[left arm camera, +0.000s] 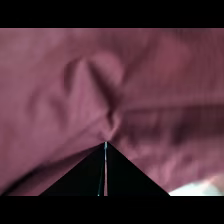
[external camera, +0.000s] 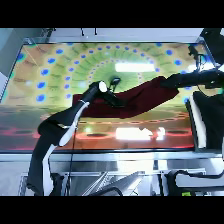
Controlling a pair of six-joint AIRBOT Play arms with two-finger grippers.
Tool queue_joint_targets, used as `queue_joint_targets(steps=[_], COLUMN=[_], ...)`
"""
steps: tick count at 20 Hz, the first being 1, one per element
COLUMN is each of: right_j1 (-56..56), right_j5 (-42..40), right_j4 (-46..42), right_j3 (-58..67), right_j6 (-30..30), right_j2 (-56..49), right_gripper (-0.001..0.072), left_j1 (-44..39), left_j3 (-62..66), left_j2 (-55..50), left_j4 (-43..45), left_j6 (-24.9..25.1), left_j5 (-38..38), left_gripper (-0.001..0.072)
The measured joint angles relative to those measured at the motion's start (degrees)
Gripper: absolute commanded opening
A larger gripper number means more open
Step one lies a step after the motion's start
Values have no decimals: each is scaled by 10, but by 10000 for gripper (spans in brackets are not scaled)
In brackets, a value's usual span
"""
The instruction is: Fold the shirts.
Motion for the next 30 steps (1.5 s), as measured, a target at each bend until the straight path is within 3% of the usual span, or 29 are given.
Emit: queue_joint_targets(steps=[7, 11, 14, 19, 20, 21, 22, 23, 24, 27, 30], right_j1=[27, 87, 178, 375, 411, 447, 477, 506, 525, 549, 523], right_j5=[12, -7, -67, -259, -302, -351, -392, -431, -455, -483, -438], right_j4=[-65, -96, -111, -126, -127, -127, -126, -124, -123, -130, -183], right_j3=[1, 1, 1, 10, 17, 28, 40, 53, 64, 92, 103], right_j6=[34, 70, 102, 131, 133, 128, 122, 112, 110, 99, 111], right_j2=[24, 13, -8, -108, -135, -164, -189, -212, -226, -226, -176], right_gripper=[14, 14, 14, 21, 182, 546, 595, 482, 455, 456, 458], left_j1=[-41, 10, 80, 196, 214, 229, 242, 254, 263, 292, 312], left_j3=[61, 58, 59, 40, 28, 15, -1, -20, -36, -78, -101], left_j2=[-35, 39, 114, 223, 240, 255, 268, 282, 293, 321, 341], left_j4=[-86, -81, -65, -57, -56, -55, -54, -54, -55, -56, -57], left_j6=[-13, 4, 14, 26, 32, 39, 47, 56, 64, 85, 94], left_j5=[5, -75, -151, -227, -234, -239, -241, -245, -246, -247, -246], left_gripper=[14, 14, 14, 14, 14, 14, 14, 14, 14, 14, 14])
